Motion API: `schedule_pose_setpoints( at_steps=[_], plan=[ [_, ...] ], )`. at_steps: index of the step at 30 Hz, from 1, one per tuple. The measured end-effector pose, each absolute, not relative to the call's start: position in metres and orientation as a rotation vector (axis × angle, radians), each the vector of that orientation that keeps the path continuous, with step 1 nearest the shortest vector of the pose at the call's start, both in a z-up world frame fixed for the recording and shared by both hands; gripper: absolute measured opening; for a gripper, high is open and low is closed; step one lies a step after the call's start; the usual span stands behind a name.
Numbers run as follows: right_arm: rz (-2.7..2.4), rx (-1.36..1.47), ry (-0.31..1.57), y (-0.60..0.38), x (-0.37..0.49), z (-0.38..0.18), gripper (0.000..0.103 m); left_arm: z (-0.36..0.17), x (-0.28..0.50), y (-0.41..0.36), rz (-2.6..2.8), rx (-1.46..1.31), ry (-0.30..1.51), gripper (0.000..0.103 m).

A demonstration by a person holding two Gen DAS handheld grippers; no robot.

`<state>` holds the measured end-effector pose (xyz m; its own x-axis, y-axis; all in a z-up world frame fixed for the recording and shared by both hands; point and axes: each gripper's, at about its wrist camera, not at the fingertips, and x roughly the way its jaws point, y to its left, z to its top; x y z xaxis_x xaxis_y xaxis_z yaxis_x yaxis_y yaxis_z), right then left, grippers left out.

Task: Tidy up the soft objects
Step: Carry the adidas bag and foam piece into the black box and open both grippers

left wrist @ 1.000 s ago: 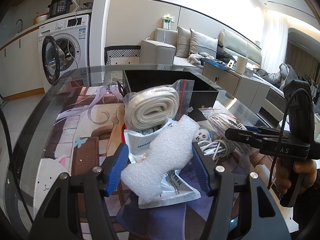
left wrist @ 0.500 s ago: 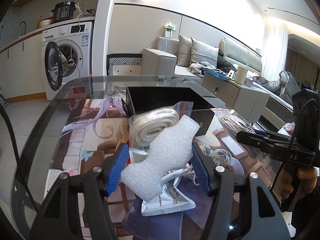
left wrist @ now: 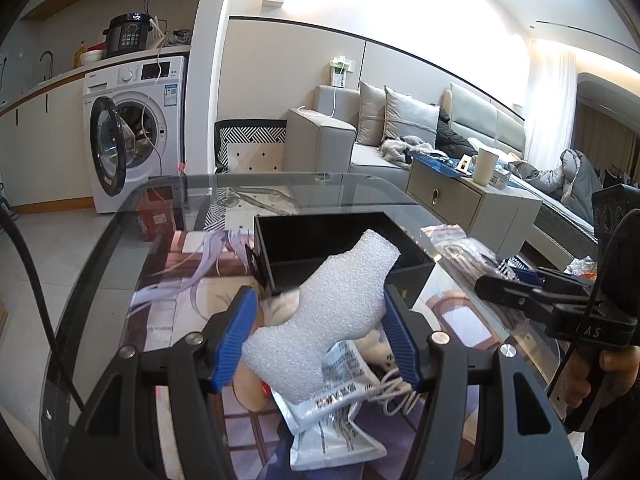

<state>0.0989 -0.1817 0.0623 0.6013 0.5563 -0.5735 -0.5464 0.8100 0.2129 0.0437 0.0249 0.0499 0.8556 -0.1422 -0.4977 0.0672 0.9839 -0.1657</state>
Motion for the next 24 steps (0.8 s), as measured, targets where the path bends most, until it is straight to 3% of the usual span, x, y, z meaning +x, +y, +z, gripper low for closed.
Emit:
schedule_pose_setpoints(
  at_steps=[24],
  plan=[
    [0.6,-0.073,0.784,-0.146,0.16,0.073,0.047,0.064,0.116,0.023,-0.075,-0.123,0.56,0.062]
  ],
)
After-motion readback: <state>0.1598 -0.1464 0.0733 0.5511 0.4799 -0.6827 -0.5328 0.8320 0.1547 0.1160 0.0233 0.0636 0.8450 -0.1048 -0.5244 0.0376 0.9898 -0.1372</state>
